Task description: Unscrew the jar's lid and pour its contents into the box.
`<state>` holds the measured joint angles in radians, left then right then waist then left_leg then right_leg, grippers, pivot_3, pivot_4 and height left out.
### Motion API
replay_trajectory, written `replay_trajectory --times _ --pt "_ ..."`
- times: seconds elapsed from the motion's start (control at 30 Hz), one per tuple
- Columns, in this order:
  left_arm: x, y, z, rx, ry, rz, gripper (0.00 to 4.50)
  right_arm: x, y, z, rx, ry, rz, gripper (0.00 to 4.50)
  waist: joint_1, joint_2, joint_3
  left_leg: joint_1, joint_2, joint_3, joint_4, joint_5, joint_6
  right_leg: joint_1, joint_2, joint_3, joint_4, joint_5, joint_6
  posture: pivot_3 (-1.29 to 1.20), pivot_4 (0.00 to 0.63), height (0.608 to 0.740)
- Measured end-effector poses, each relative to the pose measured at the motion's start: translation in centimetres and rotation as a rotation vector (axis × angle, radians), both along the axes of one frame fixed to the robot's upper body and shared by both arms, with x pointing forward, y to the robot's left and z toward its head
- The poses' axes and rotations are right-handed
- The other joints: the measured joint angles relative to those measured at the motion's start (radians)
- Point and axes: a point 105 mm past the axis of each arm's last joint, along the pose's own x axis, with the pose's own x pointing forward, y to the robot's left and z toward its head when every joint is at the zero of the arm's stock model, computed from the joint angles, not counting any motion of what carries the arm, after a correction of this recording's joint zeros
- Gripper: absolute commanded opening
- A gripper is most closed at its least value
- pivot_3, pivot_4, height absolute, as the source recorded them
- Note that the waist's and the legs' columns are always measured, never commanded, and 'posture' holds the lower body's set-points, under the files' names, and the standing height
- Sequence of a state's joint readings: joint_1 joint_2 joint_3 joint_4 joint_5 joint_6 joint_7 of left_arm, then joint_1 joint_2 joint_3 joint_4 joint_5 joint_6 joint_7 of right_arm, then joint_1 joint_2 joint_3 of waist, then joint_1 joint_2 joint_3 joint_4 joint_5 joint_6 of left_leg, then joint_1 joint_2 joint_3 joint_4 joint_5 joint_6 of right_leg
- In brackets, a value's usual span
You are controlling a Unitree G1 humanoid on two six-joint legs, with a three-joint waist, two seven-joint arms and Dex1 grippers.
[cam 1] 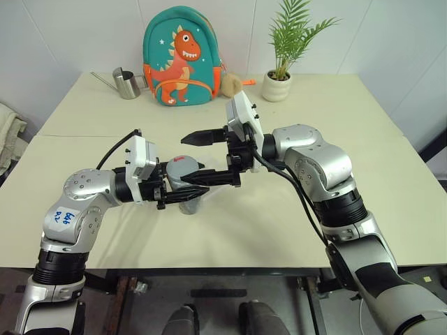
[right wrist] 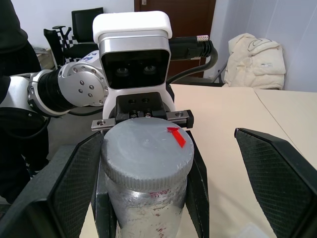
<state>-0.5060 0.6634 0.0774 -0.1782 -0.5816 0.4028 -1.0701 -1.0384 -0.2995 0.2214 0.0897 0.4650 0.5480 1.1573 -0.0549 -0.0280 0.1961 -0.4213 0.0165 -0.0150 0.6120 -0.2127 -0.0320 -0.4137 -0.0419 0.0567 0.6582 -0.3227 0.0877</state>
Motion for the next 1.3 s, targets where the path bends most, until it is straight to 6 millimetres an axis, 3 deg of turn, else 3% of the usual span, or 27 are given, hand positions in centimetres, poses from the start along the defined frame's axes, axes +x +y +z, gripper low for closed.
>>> replay_trajectory --times 0.47,0.6,0.8,0.93,1.3 --pt "0.1 0.1 -0.1 0.000 0.008 0.003 2.36 1.4 -1.6 0.1 0.032 0.050 -0.040 4.45 0.000 0.000 0.000 0.000 0.000 0.000 0.000 0.000 0.000 0.000 0.000 0.000 0.000 0.000 0.000 0.00 0.150 0.740" --pt "0.0 0.0 -0.1 0.001 0.003 -0.002 2.36 0.8 -1.9 0.6 0.064 0.079 -0.002 4.45 0.001 0.000 0.000 0.000 0.000 0.000 0.000 0.000 0.000 0.000 0.000 0.000 0.000 0.000 0.000 0.00 0.150 0.740" --pt "0.0 0.0 0.0 0.002 0.003 -0.004 2.36 -0.8 -1.2 1.3 0.076 0.074 0.066 4.45 0.000 0.000 0.000 0.000 0.000 0.000 0.000 0.000 0.000 0.000 0.000 0.000 0.000 0.000 0.000 0.00 0.150 0.740" --pt "0.0 0.0 0.0 0.002 0.003 -0.007 2.36 -1.2 1.0 0.6 0.067 0.083 0.068 4.45 -0.003 0.000 0.000 0.000 0.001 0.000 0.000 0.000 0.000 0.000 0.001 0.000 0.001 0.000 0.000 0.00 0.150 0.740" --pt "0.0 -0.1 0.0 0.004 0.001 -0.010 2.36 -0.5 2.4 -0.9 0.014 0.071 0.019 4.45 0.000 0.000 0.000 0.000 0.000 0.000 0.000 0.000 0.000 0.000 0.000 0.000 0.000 0.000 0.000 0.00 0.150 0.740"
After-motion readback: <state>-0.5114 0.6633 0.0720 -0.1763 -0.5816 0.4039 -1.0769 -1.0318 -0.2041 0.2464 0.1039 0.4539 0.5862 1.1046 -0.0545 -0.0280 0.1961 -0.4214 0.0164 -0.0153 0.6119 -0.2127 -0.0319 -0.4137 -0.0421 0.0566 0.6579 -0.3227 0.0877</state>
